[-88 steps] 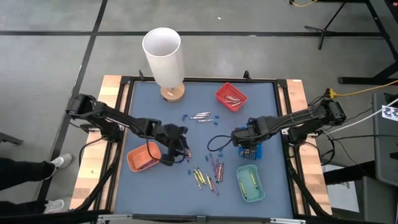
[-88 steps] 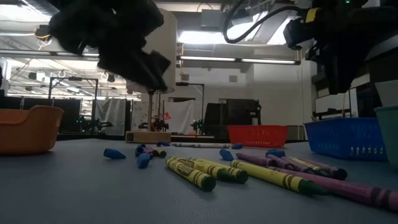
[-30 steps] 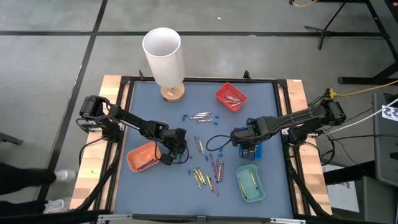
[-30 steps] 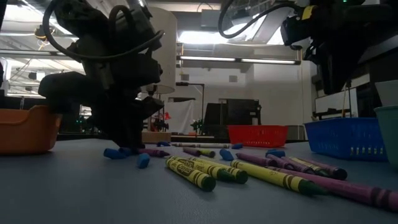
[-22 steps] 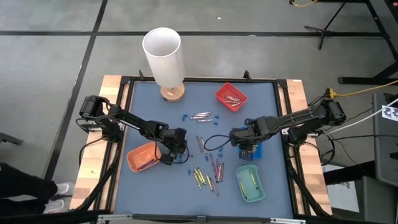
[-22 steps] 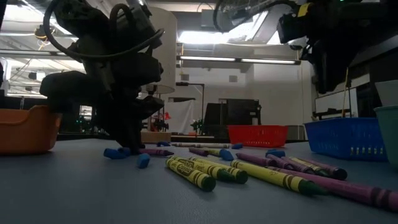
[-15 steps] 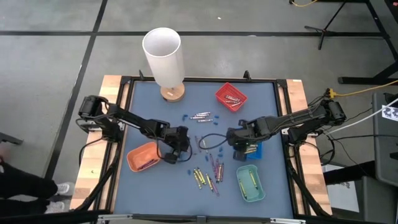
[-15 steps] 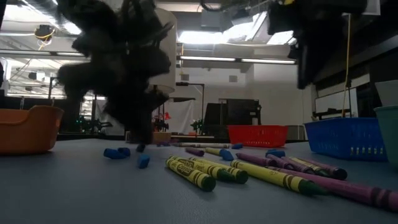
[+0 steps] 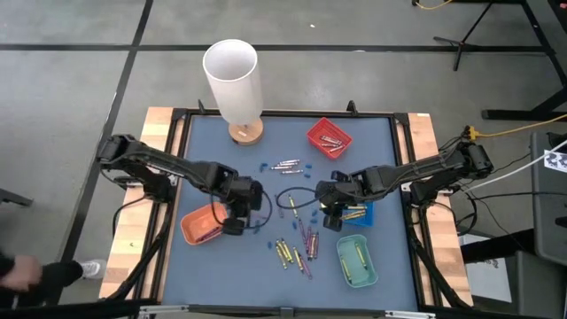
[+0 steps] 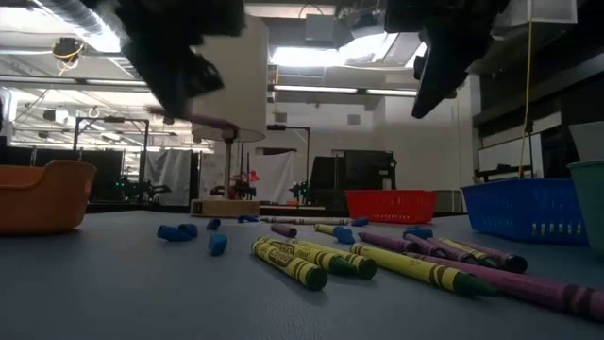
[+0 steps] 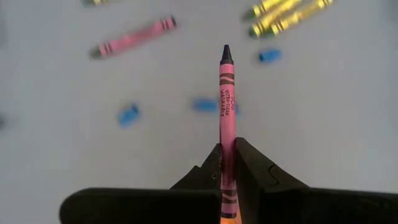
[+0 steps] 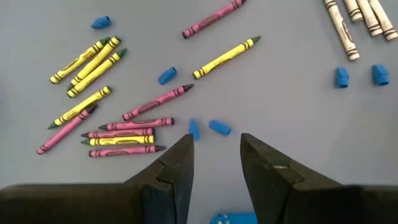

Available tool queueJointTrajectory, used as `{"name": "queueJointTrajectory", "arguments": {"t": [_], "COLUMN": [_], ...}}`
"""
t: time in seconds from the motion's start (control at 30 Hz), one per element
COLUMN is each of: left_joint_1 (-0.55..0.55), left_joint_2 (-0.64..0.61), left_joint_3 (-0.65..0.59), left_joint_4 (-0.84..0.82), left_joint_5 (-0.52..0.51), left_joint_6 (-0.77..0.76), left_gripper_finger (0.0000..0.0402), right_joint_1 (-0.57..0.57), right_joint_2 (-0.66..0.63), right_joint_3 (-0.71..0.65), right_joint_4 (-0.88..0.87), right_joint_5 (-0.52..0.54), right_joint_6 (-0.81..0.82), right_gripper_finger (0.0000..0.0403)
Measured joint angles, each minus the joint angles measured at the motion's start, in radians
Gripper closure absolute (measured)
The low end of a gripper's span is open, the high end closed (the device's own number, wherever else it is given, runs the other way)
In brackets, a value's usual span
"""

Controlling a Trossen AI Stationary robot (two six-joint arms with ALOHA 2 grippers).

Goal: Sort crayons
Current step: Put the violet crayon into the orange bin

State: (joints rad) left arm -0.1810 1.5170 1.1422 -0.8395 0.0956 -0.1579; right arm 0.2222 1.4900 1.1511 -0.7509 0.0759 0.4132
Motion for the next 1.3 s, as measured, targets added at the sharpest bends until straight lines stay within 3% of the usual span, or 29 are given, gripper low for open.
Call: {"name": "queueJointTrajectory", "arguments": {"t": [0.33, 0.7, 0.93, 1.3], "left_joint_1": [-0.169, -0.343, -0.424, -0.442], "left_joint_2": [-0.026, -0.026, -0.025, -0.025], "left_joint_3": [0.028, 0.01, -0.027, -0.027], "left_joint_4": [-0.277, -0.451, -0.453, -0.439], "left_joint_5": [-0.05, -0.104, -0.115, -0.196], "left_joint_6": [-0.433, -0.8, -0.872, -0.941], "left_gripper_finger": [0.0396, 0.0395, 0.0389, 0.0312], "right_joint_1": [0.0, 0.0, 0.0, 0.0], "right_joint_2": [0.0, 0.081, 0.209, 0.371], "right_joint_3": [0.0, 0.0, 0.0, -0.001], "right_joint_4": [0.095, 0.259, 0.352, 0.454], "right_joint_5": [0.169, 0.178, 0.178, 0.273], "right_joint_6": [0.0, 0.0, 0.0, 0.016], "right_gripper_finger": [0.0274, 0.0274, 0.0274, 0.0274]}}
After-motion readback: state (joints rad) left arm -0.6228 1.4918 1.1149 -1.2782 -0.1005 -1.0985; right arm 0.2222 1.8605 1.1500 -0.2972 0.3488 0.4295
